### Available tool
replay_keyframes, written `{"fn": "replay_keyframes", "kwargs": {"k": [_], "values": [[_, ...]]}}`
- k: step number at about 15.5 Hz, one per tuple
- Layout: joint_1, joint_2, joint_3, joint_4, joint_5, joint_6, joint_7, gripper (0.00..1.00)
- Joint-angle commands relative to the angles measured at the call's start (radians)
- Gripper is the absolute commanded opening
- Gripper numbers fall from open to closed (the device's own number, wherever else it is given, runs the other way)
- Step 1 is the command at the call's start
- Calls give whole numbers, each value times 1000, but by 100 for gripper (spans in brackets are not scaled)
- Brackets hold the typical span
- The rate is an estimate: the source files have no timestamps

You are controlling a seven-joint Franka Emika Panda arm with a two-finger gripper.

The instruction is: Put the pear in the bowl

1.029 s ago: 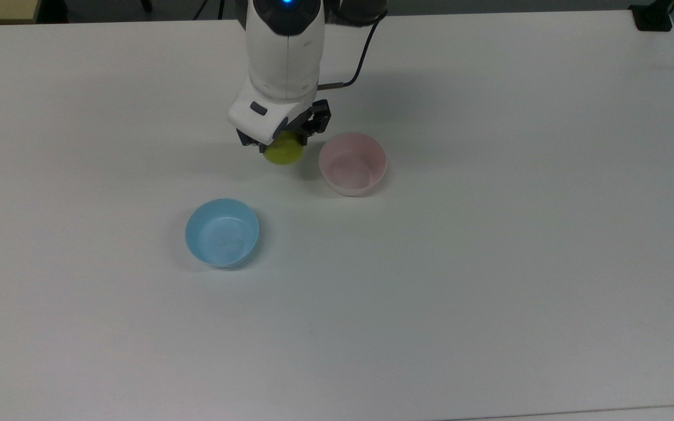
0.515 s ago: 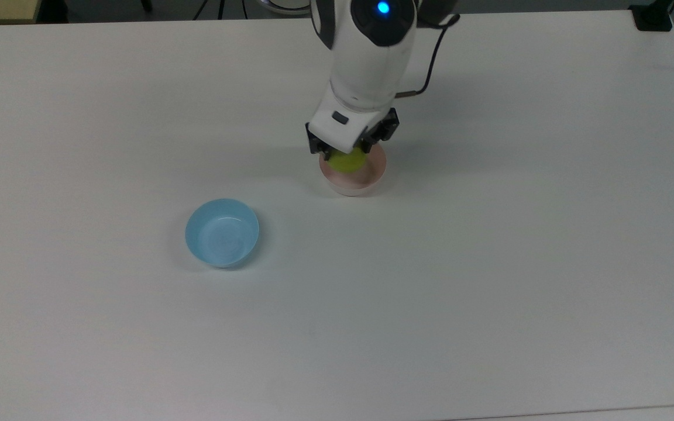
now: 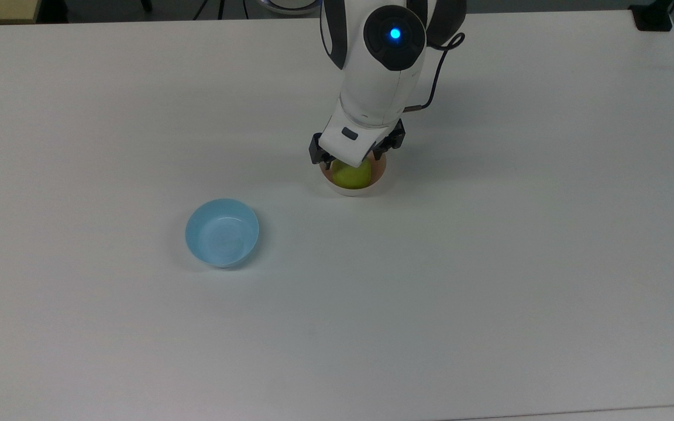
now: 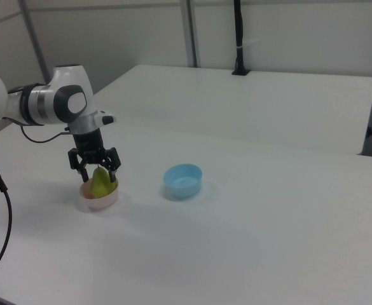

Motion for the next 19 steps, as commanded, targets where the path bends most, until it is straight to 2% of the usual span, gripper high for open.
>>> {"fn": "replay_keyframes", "kwargs": {"k": [1, 4, 6, 7, 8, 9, 14, 16, 19], "values": [[20, -6, -10, 8, 7, -7, 8, 100], [14, -56, -9, 7, 7, -38, 30, 100], [-21, -119, -1, 7, 7, -79, 33, 100], [-56, -151, 11, 7, 6, -116, 31, 100], [-124, -198, 54, 8, 0, -165, 31, 100], [-170, -229, 72, 8, -5, -190, 31, 100], [-346, -346, 82, 8, -31, -299, 27, 100], [-383, -357, 82, 8, -31, -300, 30, 100], [-396, -361, 82, 10, -31, -297, 33, 100]]}}
